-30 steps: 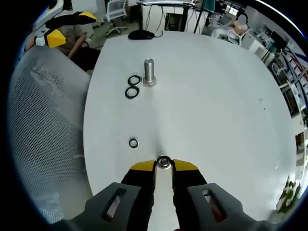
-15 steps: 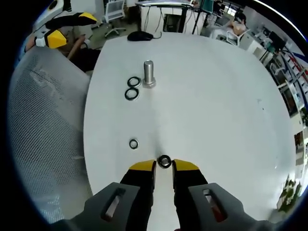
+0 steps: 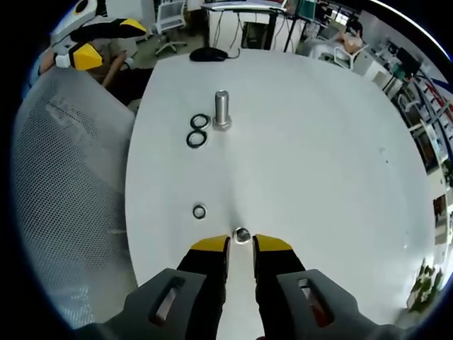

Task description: Place the washer onto the threaded stud by aligning its center hole with the stud, sliding it down to the base, and recovering from edge contact or off-axis alignment until the washer reaches the visible bottom stop.

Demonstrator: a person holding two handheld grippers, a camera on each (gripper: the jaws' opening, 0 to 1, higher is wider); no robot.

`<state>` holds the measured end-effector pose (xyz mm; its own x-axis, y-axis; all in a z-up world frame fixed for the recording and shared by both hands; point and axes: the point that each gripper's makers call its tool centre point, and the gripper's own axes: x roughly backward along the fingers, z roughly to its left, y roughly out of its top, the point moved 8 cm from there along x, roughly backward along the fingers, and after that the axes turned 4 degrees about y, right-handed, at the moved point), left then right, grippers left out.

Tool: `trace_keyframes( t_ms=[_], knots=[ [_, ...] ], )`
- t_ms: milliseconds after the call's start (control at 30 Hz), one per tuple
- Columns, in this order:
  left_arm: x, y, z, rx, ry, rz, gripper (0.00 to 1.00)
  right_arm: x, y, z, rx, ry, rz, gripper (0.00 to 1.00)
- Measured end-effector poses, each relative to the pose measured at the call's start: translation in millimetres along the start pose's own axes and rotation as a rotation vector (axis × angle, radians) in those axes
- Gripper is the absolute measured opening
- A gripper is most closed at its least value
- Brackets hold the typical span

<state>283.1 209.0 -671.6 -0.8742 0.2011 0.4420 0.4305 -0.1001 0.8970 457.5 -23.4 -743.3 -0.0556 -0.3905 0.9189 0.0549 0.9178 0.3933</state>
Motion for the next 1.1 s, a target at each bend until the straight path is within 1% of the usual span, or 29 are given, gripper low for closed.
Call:
trace_keyframes(
  t_ms=[267, 467, 733, 833, 1100],
  knots=[
    [-0.1, -0.1, -0.4, -0.002, -0.002, 0.001, 0.43, 0.6, -0.8, 2.5, -0.006, 0.0, -0.002, 0.15],
    [0.0, -0.1, -0.2, -0.001, -0.001, 0.001, 0.43, 0.0, -4.8, 4.1, -0.014, 0.003, 0.005, 0.15],
    [0.0, 0.2, -0.1, 0.0, -0.001, -0.002, 0.43, -5.0, -7.4, 10.5, -0.025, 0.026, 0.013, 0.15],
    [0.0, 0.3, -0.1, 0.0, -0.002, -0.002, 0.43, -7.0, -6.5, 13.5, -0.041, 0.038, 0.003, 0.15],
    [0.2, 0.5, 0.1, 0.001, -0.001, -0.004, 0.43, -14.9, -4.8, 22.9, -0.034, 0.06, 0.009, 0.15]
  ],
)
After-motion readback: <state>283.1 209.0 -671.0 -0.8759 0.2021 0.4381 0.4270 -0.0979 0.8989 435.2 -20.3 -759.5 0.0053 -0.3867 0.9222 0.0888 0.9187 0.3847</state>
